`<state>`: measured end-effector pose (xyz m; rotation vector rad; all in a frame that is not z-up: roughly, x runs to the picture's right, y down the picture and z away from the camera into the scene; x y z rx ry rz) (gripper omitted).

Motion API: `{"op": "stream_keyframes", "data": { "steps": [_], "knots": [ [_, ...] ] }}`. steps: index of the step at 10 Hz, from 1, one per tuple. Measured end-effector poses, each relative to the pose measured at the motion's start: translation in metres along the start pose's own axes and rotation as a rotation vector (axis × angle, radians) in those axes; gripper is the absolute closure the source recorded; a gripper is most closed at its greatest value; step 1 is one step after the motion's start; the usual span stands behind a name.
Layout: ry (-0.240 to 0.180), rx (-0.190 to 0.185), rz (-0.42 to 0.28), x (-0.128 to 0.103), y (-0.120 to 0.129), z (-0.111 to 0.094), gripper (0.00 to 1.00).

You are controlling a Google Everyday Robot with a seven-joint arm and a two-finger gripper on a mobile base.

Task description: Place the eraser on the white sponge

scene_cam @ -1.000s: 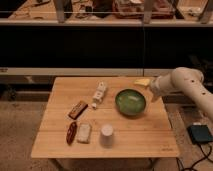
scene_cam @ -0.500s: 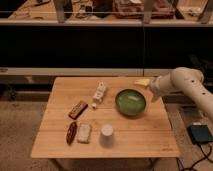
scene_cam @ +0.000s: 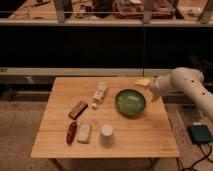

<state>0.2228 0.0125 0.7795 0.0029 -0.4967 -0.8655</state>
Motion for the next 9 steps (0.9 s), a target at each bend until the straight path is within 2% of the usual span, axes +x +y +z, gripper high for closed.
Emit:
{"op": "stream_keyframes", "data": {
  "steps": [6, 7, 8, 9],
  "knots": [
    [-0.002, -0.004, -0.002, -0.001, 0.001, 0.0, 0.2],
    [-0.014, -0.02, -0.015, -0.004, -0.001, 0.003, 0.2],
    [-0.052, -0.054, -0.048, -0.016, -0.007, 0.013, 0.2],
    [-0.11, -0.114, -0.107, -0.036, -0.017, 0.029, 0.2]
  ]
}}
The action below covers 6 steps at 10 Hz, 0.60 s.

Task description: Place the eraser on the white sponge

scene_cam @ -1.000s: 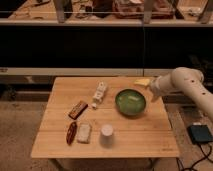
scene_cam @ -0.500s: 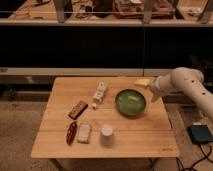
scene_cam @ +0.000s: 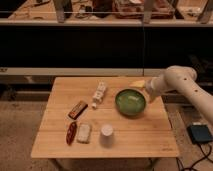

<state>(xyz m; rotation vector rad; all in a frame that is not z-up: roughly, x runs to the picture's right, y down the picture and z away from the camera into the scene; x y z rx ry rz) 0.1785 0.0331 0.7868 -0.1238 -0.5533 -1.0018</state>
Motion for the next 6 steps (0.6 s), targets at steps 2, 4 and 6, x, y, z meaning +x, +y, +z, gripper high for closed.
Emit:
{"op": "stream_keyframes", "data": {
  "steps": [2, 4, 6],
  "knots": [
    [-0.123, -0.155, -0.133, -0.041, -0.039, 0.043, 0.2],
    [-0.238, -0.248, -0.226, -0.082, -0.088, 0.086, 0.2],
    [-0.318, -0.268, -0.289, -0.114, -0.133, 0.116, 0.2]
  ]
}}
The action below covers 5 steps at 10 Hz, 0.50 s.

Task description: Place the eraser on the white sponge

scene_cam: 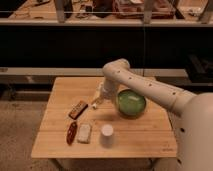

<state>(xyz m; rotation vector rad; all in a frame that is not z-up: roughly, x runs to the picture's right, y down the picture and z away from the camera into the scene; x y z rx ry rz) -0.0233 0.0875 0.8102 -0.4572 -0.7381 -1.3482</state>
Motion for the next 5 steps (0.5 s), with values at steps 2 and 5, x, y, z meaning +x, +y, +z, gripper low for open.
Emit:
{"op": "stream_keyframes", "data": {
  "steps": [2, 5],
  "knots": [
    [-0.015, -0.006, -0.014, -0.0026, -0.0115, 0.0042, 0.2],
    [-0.003, -0.033, 0.031, 0.0018, -0.0068, 0.0032, 0.2]
  ]
}}
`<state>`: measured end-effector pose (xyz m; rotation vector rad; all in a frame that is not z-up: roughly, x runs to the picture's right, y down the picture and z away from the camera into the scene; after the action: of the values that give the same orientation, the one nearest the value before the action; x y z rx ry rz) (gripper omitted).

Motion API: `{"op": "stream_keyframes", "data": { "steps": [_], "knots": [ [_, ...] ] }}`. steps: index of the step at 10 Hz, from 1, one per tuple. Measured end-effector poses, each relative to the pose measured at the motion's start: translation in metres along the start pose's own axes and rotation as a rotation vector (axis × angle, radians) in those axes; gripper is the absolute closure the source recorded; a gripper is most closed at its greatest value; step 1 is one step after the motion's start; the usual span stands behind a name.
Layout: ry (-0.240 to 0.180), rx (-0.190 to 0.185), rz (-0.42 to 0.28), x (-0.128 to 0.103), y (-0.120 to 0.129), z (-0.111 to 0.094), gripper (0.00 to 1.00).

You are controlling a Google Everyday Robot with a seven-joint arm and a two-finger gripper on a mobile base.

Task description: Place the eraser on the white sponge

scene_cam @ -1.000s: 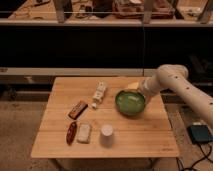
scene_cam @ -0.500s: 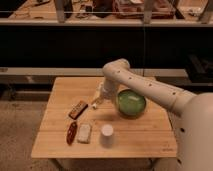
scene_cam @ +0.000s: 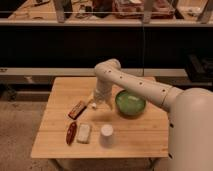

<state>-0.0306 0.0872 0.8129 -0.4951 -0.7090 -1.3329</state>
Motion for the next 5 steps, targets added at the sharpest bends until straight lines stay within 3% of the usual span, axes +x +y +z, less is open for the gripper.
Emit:
{"op": "stream_keyframes", "data": {
  "steps": [2, 5],
  "knots": [
    [0.029, -0.058, 0.082, 0.015, -0.012, -0.002, 0.2],
    [0.05, -0.124, 0.202, 0.035, -0.052, 0.003, 0.2]
  ]
}}
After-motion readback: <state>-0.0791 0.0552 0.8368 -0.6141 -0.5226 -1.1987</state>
